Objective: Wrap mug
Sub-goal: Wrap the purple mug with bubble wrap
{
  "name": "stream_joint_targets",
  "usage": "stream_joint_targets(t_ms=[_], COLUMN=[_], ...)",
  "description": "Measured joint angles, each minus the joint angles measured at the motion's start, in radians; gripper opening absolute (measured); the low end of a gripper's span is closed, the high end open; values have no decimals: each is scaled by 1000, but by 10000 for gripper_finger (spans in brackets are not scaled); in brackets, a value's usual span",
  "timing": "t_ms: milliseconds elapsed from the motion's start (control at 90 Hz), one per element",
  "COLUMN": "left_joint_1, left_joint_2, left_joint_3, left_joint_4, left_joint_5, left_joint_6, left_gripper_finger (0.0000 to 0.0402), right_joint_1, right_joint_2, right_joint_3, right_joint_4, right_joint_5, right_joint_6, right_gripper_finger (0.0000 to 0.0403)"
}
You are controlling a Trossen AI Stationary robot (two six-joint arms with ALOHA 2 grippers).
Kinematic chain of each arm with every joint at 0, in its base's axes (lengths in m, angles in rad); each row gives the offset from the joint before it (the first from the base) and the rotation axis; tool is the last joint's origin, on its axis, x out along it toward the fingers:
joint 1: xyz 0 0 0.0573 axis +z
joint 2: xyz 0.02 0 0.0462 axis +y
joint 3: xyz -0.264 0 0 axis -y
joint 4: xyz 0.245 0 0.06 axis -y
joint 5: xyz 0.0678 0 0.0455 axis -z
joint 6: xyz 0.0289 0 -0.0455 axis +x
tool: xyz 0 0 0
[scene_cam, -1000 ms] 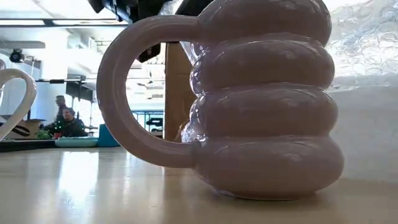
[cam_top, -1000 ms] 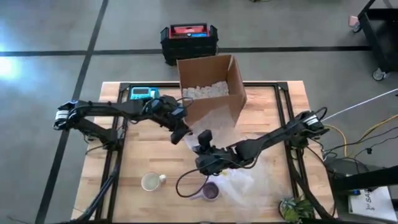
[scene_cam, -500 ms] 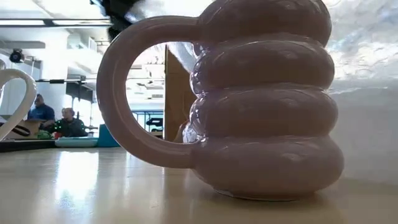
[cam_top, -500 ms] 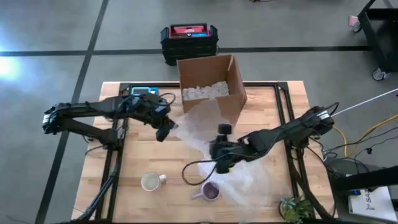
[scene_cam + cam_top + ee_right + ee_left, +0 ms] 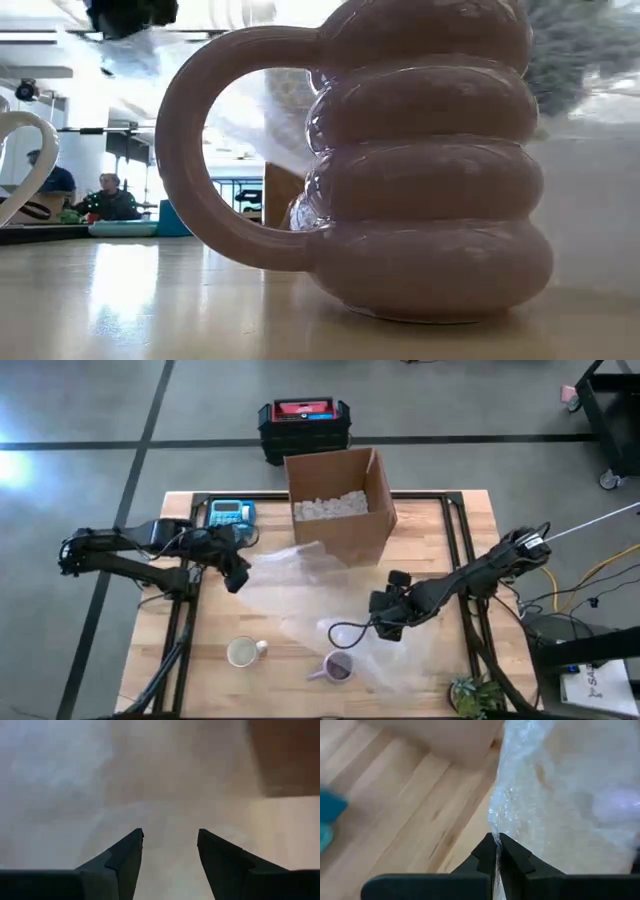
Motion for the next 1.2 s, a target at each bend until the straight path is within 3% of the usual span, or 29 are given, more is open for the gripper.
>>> stream_joint_targets(t_ms=[178,333,744,1011,1200], left_joint_1=[0,0,-40,-80,-80], left_joint_2=[-26,-40,-119,-130,-135], left_joint_3=[-94,-187,-414,-446,-368], left_joint_4=[-20,-36,29,118,129], left_joint_5=[-8,2,176,255,252], left_joint_6=[-78,-130,-290,-343,-273], left_gripper_finger=[0,0,0,6,66], right_joint_1=[-1,-3,-60,-63,-65], right_joint_2=[2,2,2,2,-26], right_joint_3=[-33,-61,-110,-109,-109], right_joint_4=[61,63,62,141,184], right_joint_5=[-29,-30,12,129,145], right_joint_6=[3,-102,-363,-695,-720], right_gripper_finger=[155,143,81,63,97])
